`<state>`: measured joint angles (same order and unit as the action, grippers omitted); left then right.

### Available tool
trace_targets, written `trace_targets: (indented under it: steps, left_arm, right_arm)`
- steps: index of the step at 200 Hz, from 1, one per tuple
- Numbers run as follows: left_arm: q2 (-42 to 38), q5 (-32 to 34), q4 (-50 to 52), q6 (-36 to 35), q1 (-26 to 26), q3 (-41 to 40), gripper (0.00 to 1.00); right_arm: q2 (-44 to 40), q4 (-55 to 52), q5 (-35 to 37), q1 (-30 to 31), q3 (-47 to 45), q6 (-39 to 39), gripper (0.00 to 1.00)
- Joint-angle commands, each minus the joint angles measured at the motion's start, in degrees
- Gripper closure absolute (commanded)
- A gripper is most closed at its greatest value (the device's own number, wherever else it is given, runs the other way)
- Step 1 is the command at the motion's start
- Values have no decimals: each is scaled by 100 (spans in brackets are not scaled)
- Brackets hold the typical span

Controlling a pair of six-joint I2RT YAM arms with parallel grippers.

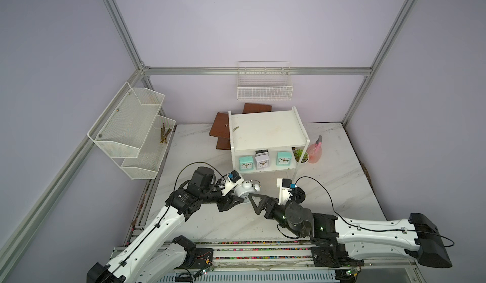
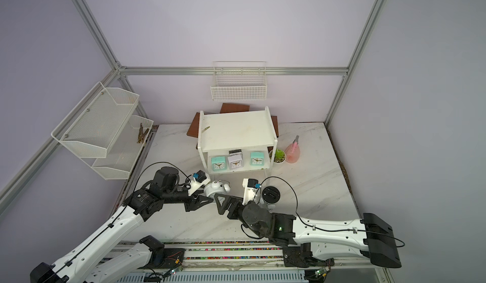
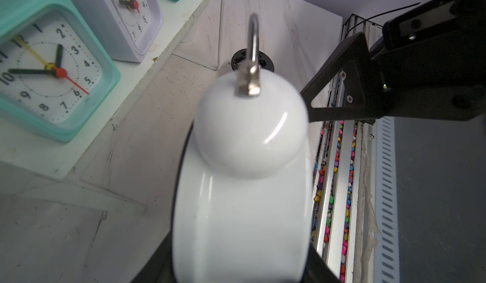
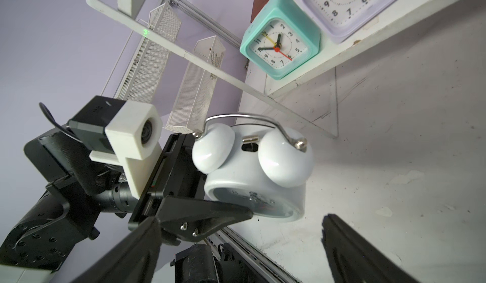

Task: Place the alarm clocks on the shelf by style
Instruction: Pick up the alarm from the center of the board.

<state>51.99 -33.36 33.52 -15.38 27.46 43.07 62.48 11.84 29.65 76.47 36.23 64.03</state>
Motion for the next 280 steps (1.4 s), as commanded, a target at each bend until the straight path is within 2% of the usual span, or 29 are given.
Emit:
trace_targets:
  steps: [1, 31, 80, 115, 182, 208, 280]
  left_arm:
    - [-84, -132, -388, 96, 31, 259, 74]
    - [-96, -162, -399, 87, 46, 222, 74]
    - [-123, -170, -399, 87, 89, 218, 74]
    - [-179, -80, -431, 87, 116, 214, 74]
    - [-233, 172, -517, 85, 169, 159, 74]
    - [-259, 103, -539, 57, 196, 136, 74]
    - [-312, 120, -547, 26, 251, 90, 73]
  right_arm:
    - [255, 267, 469, 144, 261, -109, 0]
    - [614, 155, 854, 292, 578, -102, 0]
    - [1013, -400, 1338, 346, 940, 388, 0]
    - [1173, -977, 1457, 374, 1212, 536, 0]
    - [1180, -1444, 1626, 401, 1264, 593, 0]
    - [1234, -1335, 1840, 404, 1200, 536, 0]
    - [1569, -543, 1599, 385, 1352, 128, 0]
